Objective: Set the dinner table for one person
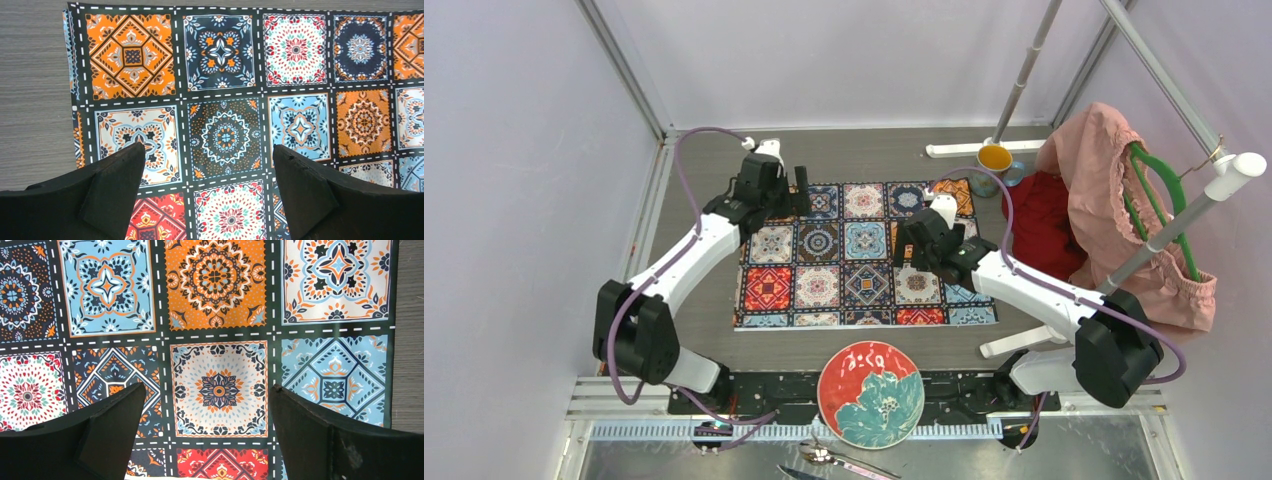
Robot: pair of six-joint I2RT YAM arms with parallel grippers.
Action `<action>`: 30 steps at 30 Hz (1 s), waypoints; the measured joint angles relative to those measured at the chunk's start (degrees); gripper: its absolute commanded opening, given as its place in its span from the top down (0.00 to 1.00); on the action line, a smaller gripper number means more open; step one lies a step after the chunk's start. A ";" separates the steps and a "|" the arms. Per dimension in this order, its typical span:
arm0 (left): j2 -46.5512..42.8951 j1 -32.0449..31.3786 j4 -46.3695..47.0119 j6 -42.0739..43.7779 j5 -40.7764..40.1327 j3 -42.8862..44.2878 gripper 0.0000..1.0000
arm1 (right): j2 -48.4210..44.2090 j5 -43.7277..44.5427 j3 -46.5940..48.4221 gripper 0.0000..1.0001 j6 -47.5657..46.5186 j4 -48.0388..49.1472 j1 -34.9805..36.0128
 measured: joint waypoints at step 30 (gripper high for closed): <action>-4.42 -1.14 1.22 3.10 0.68 -2.03 0.00 | -0.11 0.00 -0.15 0.00 -0.04 0.00 -0.04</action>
